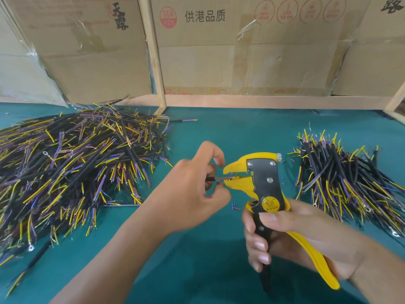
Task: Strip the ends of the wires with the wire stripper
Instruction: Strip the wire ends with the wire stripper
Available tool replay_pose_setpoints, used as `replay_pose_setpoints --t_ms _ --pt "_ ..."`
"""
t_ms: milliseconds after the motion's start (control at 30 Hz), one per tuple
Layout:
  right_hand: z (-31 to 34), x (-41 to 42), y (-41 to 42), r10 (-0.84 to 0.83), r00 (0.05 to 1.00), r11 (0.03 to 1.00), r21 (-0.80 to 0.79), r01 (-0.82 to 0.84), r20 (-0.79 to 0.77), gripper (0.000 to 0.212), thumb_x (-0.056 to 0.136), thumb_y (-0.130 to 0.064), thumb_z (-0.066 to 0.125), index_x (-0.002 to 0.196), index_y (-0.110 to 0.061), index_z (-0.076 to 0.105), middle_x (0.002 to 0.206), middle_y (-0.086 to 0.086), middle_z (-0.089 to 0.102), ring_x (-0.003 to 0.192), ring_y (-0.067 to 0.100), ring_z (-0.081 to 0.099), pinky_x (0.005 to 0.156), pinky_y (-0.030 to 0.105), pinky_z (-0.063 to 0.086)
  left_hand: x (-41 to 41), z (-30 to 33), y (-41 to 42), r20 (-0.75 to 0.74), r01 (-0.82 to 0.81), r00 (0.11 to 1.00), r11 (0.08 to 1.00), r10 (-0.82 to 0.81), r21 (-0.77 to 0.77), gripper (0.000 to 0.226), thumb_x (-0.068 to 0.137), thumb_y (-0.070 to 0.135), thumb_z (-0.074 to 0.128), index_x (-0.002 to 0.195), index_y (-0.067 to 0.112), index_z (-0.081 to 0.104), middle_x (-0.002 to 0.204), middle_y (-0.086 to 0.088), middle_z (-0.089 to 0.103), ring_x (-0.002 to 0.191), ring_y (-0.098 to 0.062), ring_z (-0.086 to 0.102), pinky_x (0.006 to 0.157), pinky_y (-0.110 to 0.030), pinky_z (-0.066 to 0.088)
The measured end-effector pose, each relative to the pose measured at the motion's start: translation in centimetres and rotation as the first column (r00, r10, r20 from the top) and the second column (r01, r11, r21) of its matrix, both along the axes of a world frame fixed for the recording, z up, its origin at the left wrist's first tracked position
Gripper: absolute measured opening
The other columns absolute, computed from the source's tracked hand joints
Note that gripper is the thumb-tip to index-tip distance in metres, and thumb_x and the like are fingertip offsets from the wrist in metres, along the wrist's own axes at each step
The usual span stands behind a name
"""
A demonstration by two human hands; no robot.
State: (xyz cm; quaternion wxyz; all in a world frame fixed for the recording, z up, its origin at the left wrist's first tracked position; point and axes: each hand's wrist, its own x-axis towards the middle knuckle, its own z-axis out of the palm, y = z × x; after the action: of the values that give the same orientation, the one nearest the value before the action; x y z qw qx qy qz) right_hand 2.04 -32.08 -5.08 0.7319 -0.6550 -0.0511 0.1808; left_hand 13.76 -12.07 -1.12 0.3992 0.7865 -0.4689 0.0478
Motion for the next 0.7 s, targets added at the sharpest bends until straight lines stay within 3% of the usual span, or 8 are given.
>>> replay_pose_setpoints --t_ms 100,300,700 --pt "0.2 -0.1 0.2 0.009 1.0 1.0 -0.017 -0.009 0.003 0.029 0.1 -0.032 0.059 0.112 -0.007 0.066 0.107 0.016 0.07 0.096 0.034 0.068 0.09 0.047 0.056 -0.2 0.1 -0.1 -0.047 0.025 0.999 1.0 -0.025 -0.001 0.029 0.077 0.02 0.052 0.097 0.031 0.035 0.059 -0.009 0.044 0.053 -0.015 0.031 0.052 -0.035 0.041" --pt "0.6 -0.3 0.6 0.002 1.0 0.999 0.034 -0.001 -0.024 0.024 0.105 -0.025 0.047 0.103 -0.01 0.066 0.099 0.013 0.068 0.089 0.03 0.066 0.086 0.047 0.055 -0.3 0.2 -0.1 -0.079 0.047 0.996 0.999 -0.048 -0.019 0.029 0.073 0.026 0.05 0.099 0.025 0.037 0.058 -0.012 0.042 0.05 -0.012 0.028 0.047 -0.016 0.025" --pt "1.2 -0.6 1.5 -0.064 0.997 0.997 0.034 0.065 -0.032 0.025 0.1 -0.03 0.053 0.093 -0.01 0.066 0.089 0.013 0.067 0.08 0.029 0.065 0.078 0.043 0.056 -0.6 0.3 -0.2 -0.128 0.064 0.99 0.998 -0.066 -0.023 0.032 0.072 0.03 0.048 0.101 0.025 0.036 0.057 -0.008 0.04 0.048 -0.012 0.028 0.047 -0.015 0.024"
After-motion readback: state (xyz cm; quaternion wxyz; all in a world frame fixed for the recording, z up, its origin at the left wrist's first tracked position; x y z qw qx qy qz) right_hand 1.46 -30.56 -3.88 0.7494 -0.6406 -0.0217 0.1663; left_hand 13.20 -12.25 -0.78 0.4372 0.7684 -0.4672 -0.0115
